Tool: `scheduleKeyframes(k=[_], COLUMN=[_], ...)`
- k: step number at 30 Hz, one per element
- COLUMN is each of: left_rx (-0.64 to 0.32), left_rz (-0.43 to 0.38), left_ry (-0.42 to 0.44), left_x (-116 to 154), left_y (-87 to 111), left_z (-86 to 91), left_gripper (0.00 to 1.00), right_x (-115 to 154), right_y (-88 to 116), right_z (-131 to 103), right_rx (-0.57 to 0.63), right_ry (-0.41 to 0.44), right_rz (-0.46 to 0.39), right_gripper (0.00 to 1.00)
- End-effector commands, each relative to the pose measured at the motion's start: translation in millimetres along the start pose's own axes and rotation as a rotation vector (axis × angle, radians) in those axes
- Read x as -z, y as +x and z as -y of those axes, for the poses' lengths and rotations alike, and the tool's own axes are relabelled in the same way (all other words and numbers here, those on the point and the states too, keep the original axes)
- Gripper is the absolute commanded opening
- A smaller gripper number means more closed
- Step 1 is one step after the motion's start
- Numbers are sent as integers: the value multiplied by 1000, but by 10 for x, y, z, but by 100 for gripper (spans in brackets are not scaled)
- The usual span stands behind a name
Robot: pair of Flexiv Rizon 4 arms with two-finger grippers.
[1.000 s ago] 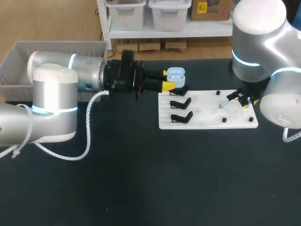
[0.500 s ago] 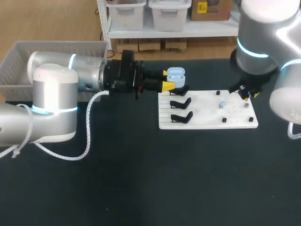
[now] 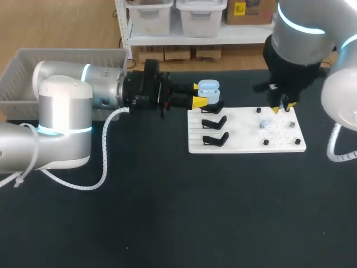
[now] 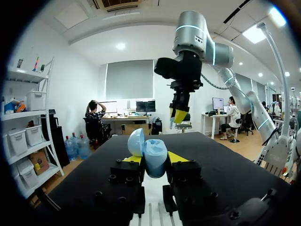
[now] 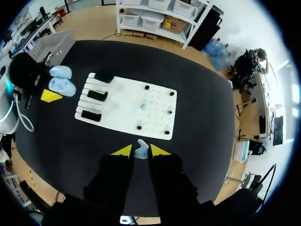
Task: Pick up each earbud case from the left stands, insert the matching earbuds, close the lid, and place the case in the box.
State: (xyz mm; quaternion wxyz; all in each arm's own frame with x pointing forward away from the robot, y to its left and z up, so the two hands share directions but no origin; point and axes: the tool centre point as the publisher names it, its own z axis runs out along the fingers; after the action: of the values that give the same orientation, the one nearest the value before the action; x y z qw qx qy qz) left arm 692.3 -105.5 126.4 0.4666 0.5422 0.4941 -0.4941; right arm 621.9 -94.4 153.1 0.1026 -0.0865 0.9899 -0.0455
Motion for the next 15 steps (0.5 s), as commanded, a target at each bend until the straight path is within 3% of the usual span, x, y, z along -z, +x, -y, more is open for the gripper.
scheduleKeyframes(k=[1, 3, 15], left_rx=[-3, -3, -3], left_rz=[2, 2, 2], left_ry=[-6, -6, -6], left_x=[1, 1, 1], left_y=[6, 6, 6], left_z=[18, 18, 18], left_gripper=[0, 0, 0], right_x=[202, 242, 242], right_y=[-10, 15, 15], right_z=[-280, -388, -388], right_rx=[-27, -52, -52], right_ry=[34, 18, 18], right_rz=[-27, 3, 3], right_gripper=[0, 0, 0])
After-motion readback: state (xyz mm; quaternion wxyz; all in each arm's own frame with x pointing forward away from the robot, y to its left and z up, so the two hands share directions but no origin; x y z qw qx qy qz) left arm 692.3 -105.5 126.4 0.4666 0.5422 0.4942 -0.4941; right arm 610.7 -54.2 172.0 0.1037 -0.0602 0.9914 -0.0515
